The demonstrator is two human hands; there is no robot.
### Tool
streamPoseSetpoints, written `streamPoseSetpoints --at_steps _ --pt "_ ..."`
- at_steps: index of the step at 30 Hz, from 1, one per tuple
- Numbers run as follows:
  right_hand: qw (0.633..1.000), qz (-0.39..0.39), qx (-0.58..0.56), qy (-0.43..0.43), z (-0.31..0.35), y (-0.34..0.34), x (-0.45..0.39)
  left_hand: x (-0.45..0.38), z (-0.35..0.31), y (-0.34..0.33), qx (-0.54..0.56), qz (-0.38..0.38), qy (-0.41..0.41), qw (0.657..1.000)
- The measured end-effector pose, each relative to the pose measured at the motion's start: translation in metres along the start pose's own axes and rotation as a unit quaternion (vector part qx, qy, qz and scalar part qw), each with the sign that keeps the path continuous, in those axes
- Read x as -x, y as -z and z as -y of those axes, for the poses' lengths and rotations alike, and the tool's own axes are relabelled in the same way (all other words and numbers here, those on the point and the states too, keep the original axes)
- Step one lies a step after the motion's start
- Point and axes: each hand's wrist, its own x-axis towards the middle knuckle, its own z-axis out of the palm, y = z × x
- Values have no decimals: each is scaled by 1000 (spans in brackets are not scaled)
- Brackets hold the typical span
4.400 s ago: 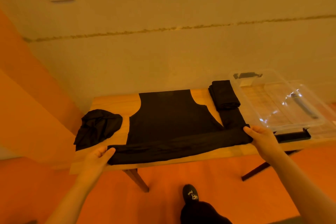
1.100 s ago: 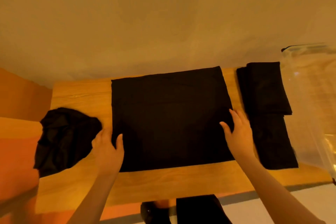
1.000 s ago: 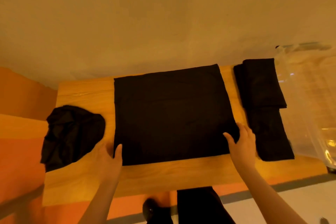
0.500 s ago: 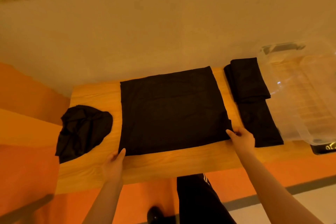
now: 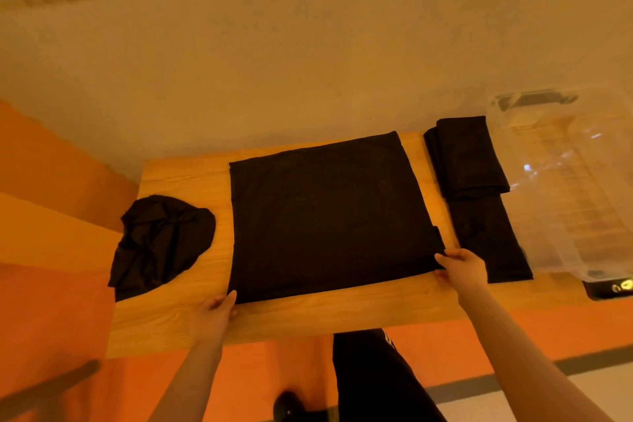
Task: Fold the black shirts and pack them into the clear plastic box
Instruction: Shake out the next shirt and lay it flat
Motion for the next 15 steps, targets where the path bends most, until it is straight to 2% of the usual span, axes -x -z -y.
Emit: streamPoseSetpoints --at_steps 5,9,15 --pt "1000 16 -11 -23 5 -2 4 -1 -1 0 -24 1 -21 999" --pt "1000 13 -15 -2 8 -3 2 2 -4 0 0 7 -10 1000" --pt "994 -17 101 34 2 -4 3 0 -5 2 -49 19 -9 999"
